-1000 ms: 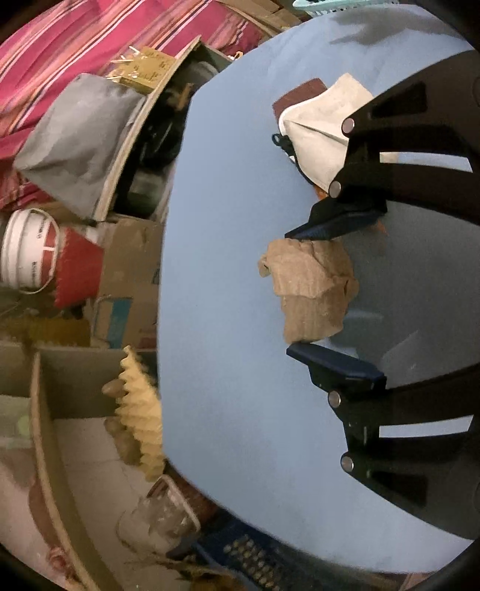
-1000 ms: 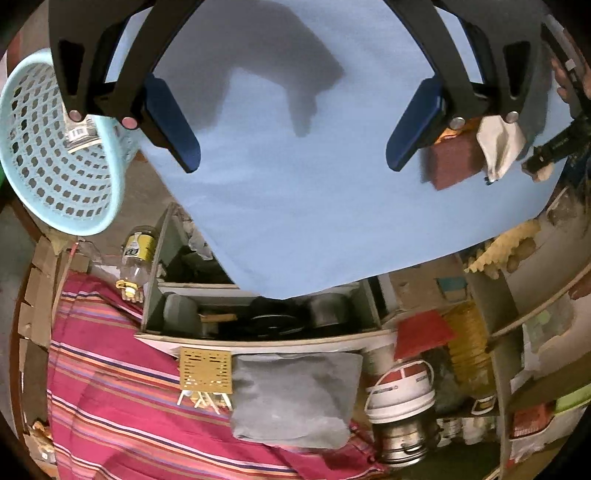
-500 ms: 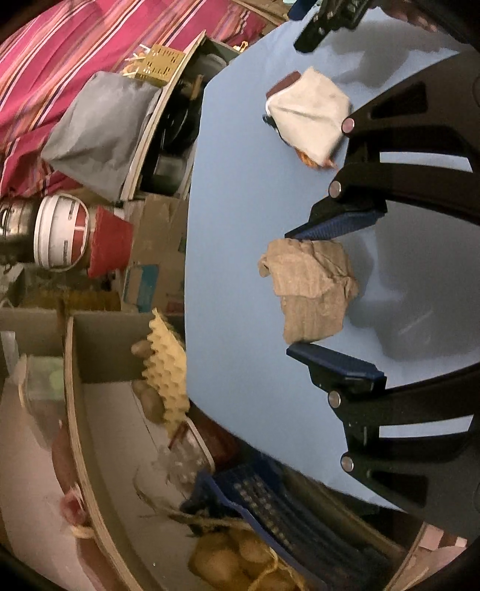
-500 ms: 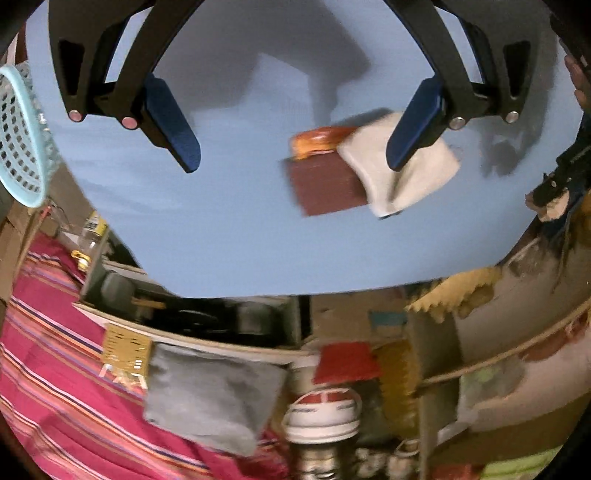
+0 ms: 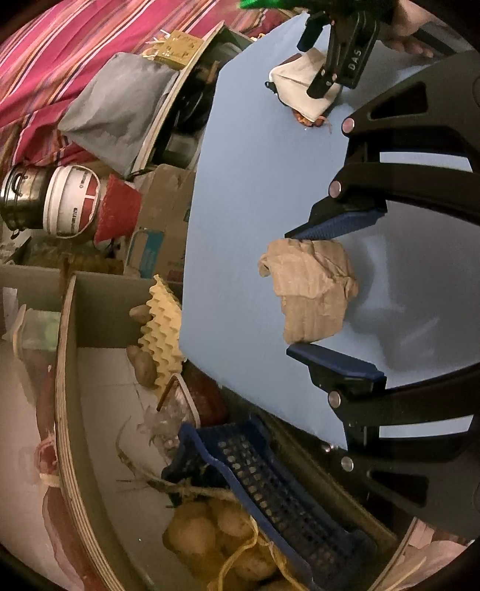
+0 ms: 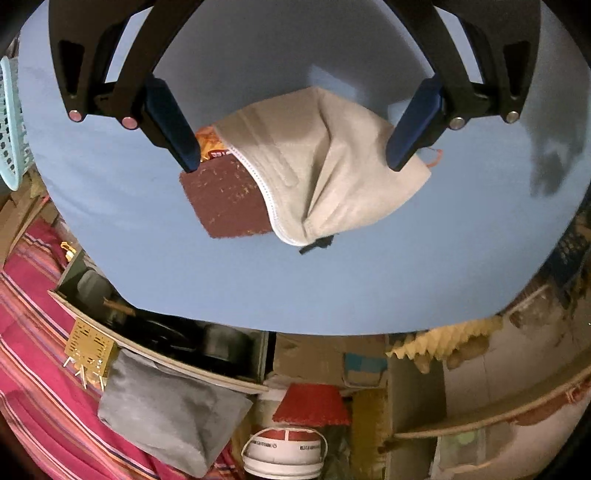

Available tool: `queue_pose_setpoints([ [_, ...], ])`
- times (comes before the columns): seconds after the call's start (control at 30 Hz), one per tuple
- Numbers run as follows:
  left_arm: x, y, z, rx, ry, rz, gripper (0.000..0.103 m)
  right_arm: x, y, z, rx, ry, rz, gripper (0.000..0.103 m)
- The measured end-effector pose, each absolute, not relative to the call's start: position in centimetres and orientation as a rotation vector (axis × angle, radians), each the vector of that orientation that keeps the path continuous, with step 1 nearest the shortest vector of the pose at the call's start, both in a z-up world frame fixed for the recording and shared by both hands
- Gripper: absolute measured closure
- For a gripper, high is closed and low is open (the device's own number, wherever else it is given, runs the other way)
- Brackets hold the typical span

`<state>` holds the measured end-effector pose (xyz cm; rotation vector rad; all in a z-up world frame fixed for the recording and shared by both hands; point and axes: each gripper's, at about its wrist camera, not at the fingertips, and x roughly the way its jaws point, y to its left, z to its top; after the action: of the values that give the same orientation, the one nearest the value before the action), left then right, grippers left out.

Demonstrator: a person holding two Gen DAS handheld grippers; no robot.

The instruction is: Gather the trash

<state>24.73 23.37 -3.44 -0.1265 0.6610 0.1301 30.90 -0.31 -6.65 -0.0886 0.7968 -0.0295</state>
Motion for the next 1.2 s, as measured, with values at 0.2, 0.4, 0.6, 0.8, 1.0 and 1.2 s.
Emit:
queue_pose_setpoints([
  [0.2, 24.8, 23.4, -3.5, -0.132, 0.665, 0.122, 0.049, 30.6, 0.1, -6.5, -0.123, 0.797, -0.015, 0.040],
  [0.4, 24.8, 22.2, -3.4, -0.107, 0.667, 0.115, 0.049, 30.2, -0.2, -6.2, -0.115, 0.788, 0.028, 0.073],
  [0.6, 24.7, 20.6, -2.6, -0.096, 0.655, 0.100, 0.049, 29.1, -2.8, -3.7, -0.034, 0.734, 0.068, 0.077],
  [0.8, 24.3, 17.9, -1.4, -0.081, 0.637, 0.077, 0.049, 27.5, -6.6, -1.1, -0.018, 0.678, 0.048, 0.077],
  [1.0, 23.9, 14.9, -0.5, -0.077, 0.639, 0.054, 0.049, 26.5, -11.0, -0.4, 0.014, 0.680, 0.023, 0.077],
  [1.2, 23.4, 11.3, 0.4, -0.070, 0.633, 0.023, 0.049, 25.6, -15.0, 0.1, 0.037, 0.680, 0.004, 0.077],
])
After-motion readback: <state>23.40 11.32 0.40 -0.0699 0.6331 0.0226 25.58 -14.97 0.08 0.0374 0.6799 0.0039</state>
